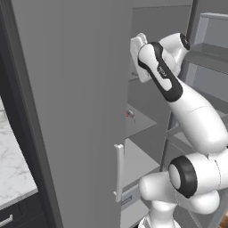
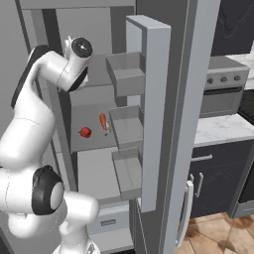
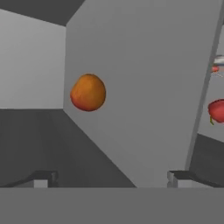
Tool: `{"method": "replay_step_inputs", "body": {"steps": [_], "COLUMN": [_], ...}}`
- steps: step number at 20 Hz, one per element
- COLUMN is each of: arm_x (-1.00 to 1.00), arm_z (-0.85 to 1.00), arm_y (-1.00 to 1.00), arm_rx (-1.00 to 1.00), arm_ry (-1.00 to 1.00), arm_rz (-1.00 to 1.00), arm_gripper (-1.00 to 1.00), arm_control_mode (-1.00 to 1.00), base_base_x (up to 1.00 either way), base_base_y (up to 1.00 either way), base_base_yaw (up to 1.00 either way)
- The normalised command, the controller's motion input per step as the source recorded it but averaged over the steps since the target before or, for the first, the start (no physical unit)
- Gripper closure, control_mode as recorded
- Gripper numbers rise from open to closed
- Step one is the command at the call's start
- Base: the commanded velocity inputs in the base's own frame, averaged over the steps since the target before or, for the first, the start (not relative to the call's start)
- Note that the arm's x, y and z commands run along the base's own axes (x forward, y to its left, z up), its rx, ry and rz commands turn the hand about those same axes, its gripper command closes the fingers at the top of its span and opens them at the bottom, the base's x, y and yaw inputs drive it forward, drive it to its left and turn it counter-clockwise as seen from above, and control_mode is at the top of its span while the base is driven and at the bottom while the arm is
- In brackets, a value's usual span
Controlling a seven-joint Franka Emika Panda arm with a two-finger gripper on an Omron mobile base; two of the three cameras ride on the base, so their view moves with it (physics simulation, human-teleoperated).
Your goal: Take the fish and mango from the highest rack and move them to the second highest rack where the carrot and bell pepper are located, to maximize freezer space. Close the freezer door after rearranging.
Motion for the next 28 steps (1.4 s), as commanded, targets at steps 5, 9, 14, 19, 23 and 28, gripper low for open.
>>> {"method": "replay_step_inputs", "body": {"steps": [5,9,14,19,23,28], "arm_x": [0.44,0.44,0.42,0.40,0.41,0.40], "arm_z": [-0.11,-0.09,-0.13,-0.17,-0.13,-0.10], "arm_y": [0.00,0.00,0.02,0.09,0.14,0.17], "arm_rx": [0.00,0.00,0.00,-0.01,-0.02,-0.01], "arm_ry": [0.07,0.04,0.03,0.08,0.08,0.00], "arm_rz": [0.00,0.00,0.00,0.00,0.00,0.00], "arm_gripper": [-1.00,-1.00,-1.00,-1.00,-1.00,-1.00], "arm_control_mode": [-1.00,-1.00,-1.00,-1.00,-1.00,-1.00], "base_base_x": [0.00,0.00,0.00,0.00,0.00,0.00], "base_base_y": [0.00,0.00,0.00,0.00,0.00,0.00], "base_base_yaw": [0.00,0.00,0.00,0.00,0.00,0.00]}}
